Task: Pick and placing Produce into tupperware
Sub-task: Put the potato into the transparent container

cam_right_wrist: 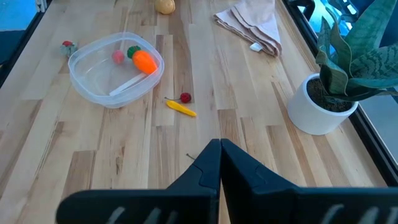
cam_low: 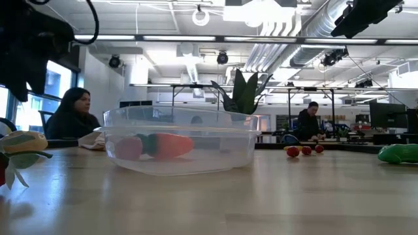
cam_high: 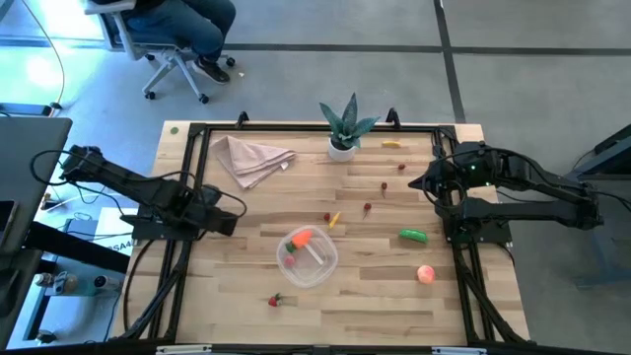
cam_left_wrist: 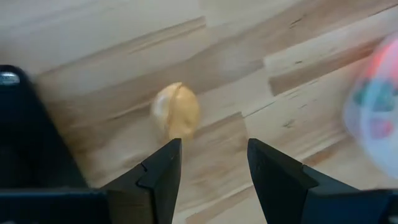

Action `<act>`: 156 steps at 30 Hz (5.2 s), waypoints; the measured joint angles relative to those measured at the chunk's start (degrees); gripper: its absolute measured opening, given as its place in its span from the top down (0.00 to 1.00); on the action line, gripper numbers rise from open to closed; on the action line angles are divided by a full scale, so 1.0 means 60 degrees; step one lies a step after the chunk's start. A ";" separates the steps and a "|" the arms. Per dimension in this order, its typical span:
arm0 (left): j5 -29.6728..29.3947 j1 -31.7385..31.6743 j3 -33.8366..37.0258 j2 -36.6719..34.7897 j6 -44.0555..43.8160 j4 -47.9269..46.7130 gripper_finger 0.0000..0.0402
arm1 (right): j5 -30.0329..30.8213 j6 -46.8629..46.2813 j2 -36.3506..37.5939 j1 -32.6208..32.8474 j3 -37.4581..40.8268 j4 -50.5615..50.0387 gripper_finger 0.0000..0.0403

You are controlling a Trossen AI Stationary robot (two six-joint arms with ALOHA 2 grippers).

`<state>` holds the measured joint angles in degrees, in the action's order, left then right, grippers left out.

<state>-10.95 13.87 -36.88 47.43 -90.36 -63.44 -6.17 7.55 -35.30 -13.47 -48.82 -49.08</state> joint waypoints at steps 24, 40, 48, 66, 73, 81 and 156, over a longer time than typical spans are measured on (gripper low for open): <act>0.1057 -0.0004 -0.0312 0.0203 0.0134 0.0214 0.67 | 0.0000 0.0000 -0.0001 -0.0001 0.0000 -0.0004 1.00; 0.1502 -0.2279 -0.2358 0.2597 0.6952 -0.0611 0.70 | 0.0000 0.0000 0.0002 -0.0001 0.0000 0.0000 1.00; 0.2265 -0.4120 -0.2452 0.3816 0.7242 -0.1727 0.67 | 0.0000 0.0000 0.0002 -0.0001 0.0000 -0.0002 1.00; 0.2886 -0.4605 -0.2452 0.5628 0.9131 -0.1683 0.39 | 0.0000 0.0000 0.0001 0.0000 0.0000 -0.0002 1.00; 0.2738 -0.4193 -0.2452 0.6348 0.9536 -0.1640 0.36 | 0.0000 0.0000 -0.0001 -0.0001 0.0000 0.0000 1.00; 0.2674 -0.4107 -0.2449 0.7082 0.9536 -0.1471 0.35 | 0.0000 0.0000 0.0002 0.0002 0.0000 -0.0004 1.00; 0.3556 -0.4127 -0.1673 0.9015 0.9270 -0.0396 0.27 | 0.0000 0.0000 0.0000 0.0000 0.0000 -0.0002 1.00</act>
<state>10.39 -10.90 -46.92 101.51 -34.74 -65.82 -6.17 7.55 -35.30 -13.47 -48.82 -49.09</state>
